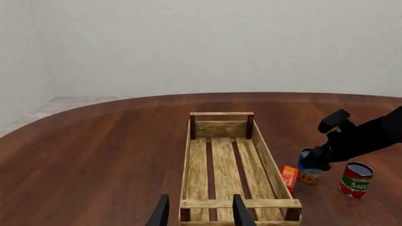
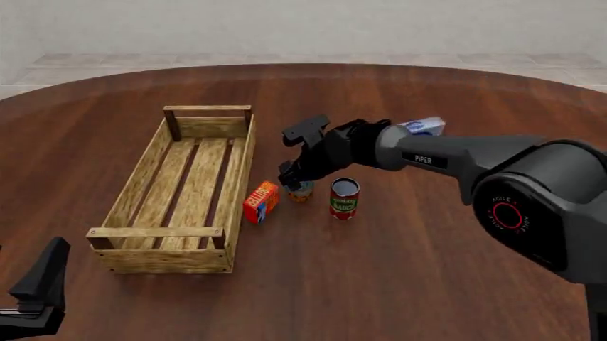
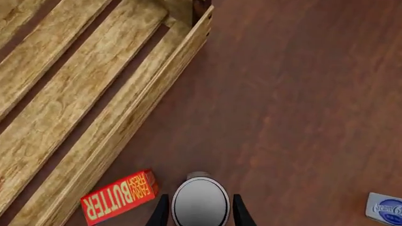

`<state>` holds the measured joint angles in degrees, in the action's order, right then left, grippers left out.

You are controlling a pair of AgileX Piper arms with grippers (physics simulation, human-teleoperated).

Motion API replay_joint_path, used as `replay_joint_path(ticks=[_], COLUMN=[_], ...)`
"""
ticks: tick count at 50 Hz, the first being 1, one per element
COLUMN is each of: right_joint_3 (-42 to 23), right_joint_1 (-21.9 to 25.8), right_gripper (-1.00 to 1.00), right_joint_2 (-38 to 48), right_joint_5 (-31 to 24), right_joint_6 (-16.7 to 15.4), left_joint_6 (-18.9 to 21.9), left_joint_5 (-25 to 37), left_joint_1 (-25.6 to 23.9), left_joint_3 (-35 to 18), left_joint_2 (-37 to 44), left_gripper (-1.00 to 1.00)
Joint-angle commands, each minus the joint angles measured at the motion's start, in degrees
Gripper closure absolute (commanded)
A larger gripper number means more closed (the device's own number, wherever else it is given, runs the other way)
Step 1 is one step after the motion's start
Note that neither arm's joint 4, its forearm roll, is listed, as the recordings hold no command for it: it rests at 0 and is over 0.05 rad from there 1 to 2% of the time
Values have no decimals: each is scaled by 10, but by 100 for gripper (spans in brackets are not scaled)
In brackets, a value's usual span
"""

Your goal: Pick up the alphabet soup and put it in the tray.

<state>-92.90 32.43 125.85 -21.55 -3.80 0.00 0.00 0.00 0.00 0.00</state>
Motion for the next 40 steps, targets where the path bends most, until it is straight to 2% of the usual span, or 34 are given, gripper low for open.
replay_joint_path(ticks=[1,5,6,24,40], right_joint_3=[-8,-11,-10,10,10], right_joint_1=[-1,-6,-7,2,-15], right_gripper=[-100,-100,100,100,100], right_joint_2=[34,42,41,1,-63], right_joint_5=[12,15,17,10,-10], right_joint_6=[13,14,12,6,-26], left_joint_6=[0,0,0,0,0], left_joint_5=[0,0,0,0,0], left_joint_1=[0,0,0,0,0], left_joint_3=[0,0,0,0,0], left_joint_2=[0,0,0,0,0], left_gripper=[-100,-100,-100,-100,-100])
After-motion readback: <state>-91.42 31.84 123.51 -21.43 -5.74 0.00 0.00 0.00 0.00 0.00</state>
